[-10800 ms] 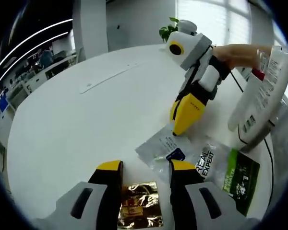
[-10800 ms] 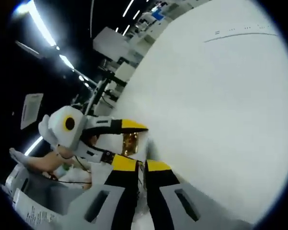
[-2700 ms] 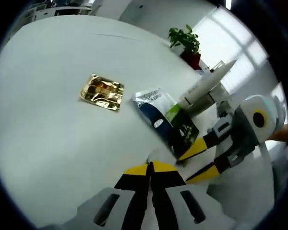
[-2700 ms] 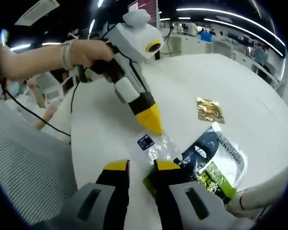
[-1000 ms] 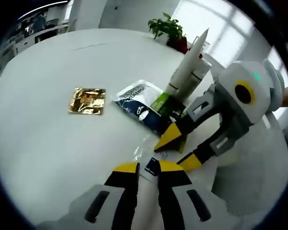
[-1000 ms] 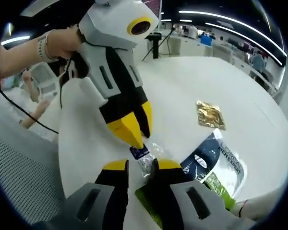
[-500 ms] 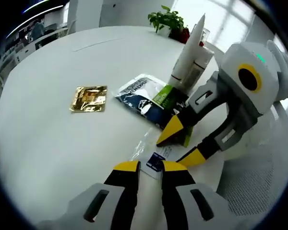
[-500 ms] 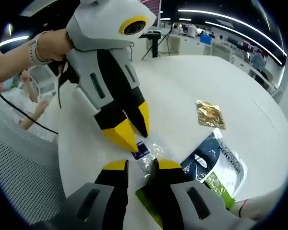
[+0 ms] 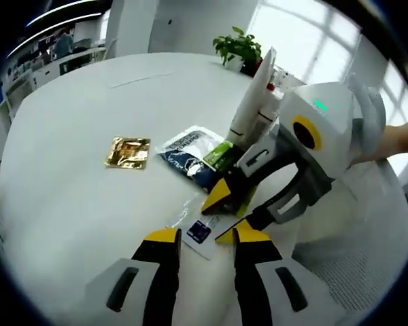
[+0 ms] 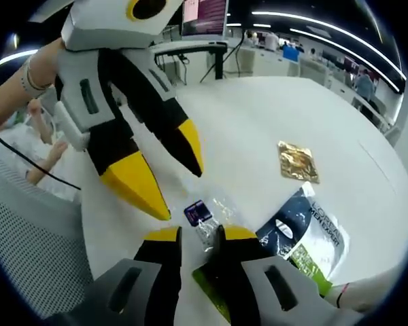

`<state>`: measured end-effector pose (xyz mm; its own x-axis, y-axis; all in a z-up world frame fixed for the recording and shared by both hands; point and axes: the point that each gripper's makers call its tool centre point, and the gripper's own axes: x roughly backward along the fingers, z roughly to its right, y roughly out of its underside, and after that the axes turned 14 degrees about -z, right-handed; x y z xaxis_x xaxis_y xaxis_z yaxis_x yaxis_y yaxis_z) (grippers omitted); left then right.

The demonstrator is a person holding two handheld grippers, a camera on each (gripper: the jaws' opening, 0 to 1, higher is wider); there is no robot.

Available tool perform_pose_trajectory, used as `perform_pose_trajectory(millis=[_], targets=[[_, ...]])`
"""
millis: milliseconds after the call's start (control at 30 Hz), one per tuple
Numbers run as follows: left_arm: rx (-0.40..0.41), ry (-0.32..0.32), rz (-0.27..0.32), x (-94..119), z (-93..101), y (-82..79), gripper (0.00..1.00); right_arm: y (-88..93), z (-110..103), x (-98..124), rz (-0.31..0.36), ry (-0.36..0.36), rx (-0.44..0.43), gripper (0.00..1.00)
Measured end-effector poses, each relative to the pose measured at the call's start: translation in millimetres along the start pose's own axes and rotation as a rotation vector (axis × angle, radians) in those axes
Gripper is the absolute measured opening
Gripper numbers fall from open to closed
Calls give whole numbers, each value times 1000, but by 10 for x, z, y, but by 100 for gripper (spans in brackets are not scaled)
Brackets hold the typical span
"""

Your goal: Arrange the skincare products in the storage area until every visible bottle or jar stands upright without overlapping.

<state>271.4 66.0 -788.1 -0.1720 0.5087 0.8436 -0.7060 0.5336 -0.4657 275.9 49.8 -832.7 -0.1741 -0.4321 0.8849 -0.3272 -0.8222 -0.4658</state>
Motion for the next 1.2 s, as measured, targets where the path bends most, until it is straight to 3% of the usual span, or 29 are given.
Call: perform_pose_trajectory(millis=[367,733,1200], targets=[[43,-4,80,237,164,51,26,-40,8,11,2,-21,-48,27],[65,-24,137,434,216,32,28,-232,79,433,84,40,-17,28],[39,-36,169,544,299,-53,32,-243,71,1051,184,124,-20,36]])
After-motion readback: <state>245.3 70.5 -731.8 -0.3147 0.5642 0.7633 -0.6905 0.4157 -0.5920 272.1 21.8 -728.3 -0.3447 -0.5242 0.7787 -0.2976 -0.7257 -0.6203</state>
